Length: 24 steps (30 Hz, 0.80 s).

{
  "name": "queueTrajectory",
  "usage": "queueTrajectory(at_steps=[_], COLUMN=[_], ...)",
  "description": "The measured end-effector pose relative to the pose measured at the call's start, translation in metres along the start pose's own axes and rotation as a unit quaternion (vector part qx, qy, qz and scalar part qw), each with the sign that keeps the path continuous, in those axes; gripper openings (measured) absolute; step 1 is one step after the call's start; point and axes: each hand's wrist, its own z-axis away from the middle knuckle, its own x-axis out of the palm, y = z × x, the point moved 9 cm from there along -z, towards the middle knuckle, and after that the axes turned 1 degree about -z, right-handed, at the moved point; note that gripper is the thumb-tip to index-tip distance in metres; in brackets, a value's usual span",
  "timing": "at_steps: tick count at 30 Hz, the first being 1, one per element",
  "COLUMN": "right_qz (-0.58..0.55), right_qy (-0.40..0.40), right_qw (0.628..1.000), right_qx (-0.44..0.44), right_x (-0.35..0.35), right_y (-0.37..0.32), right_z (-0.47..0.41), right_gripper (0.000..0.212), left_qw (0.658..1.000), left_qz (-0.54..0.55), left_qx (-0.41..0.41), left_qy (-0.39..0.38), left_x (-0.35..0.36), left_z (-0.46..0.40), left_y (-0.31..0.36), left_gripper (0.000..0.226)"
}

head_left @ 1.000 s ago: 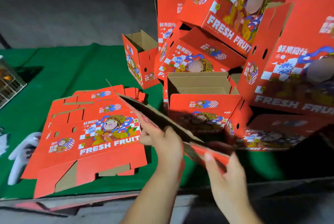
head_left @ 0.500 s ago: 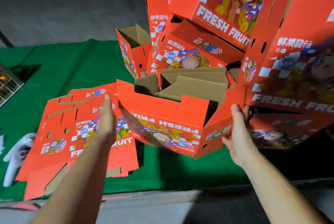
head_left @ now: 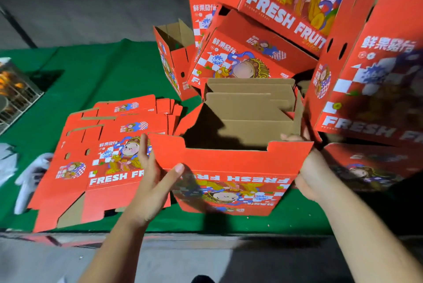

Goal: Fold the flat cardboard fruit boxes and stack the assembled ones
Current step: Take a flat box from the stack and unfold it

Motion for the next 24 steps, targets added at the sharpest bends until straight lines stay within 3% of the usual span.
queueTrajectory(at_steps=[2, 4, 7, 10, 13, 15, 17, 20, 22, 24], right_qz=[-0.004, 0.045, 0.191, 0.210, 0.293, 0.352, 0.313, 0.223, 0.177, 0.213], right_qy=[0.059, 0.118, 0.145, 0.202, 0.221, 0.246, 0.238, 0.139, 0.125, 0.136], right_qw=[0.998, 0.989, 0.950, 0.926, 0.910, 0.888, 0.886, 0.921, 0.948, 0.943], right_qx=[-0.004, -0.082, -0.202, -0.238, -0.195, -0.163, -0.245, -0.288, -0.231, -0.218], right_x=[-0.009, -0.022, -0.016, -0.017, -0.026, -0.031, -0.020, -0.003, -0.011, -0.019], right_y=[0.004, -0.009, -0.036, -0.036, -0.026, -0.018, -0.026, -0.030, -0.025, -0.027], right_z=[-0.004, -0.009, 0.002, 0.007, 0.004, 0.008, 0.020, 0.022, 0.021, 0.021], right_gripper=[0.036, 0.042, 0.058, 0.062, 0.030, 0.007, 0.008, 0.031, 0.053, 0.075], left_qw=[0.996, 0.988, 0.990, 0.994, 0.991, 0.975, 0.959, 0.959, 0.956, 0.976], left_qz=[-0.067, -0.111, -0.098, -0.081, -0.104, -0.191, -0.260, -0.280, -0.292, -0.210], left_qx=[0.058, 0.093, 0.060, 0.032, 0.063, 0.107, 0.114, 0.045, 0.031, 0.032], left_qy=[0.025, 0.058, 0.080, 0.064, 0.052, 0.047, 0.029, 0.017, 0.017, 0.054], left_x=[-0.003, -0.006, -0.013, -0.015, -0.023, -0.032, -0.036, -0.037, -0.032, -0.035], left_z=[0.005, 0.008, 0.005, 0.006, 0.002, -0.002, -0.008, -0.011, -0.009, -0.011], left_y=[0.017, 0.029, 0.026, 0.018, 0.021, 0.023, 0.019, 0.011, 0.013, 0.022], left_gripper=[0.063, 0.054, 0.046, 0.028, 0.022, 0.031, 0.051, 0.054, 0.044, 0.037])
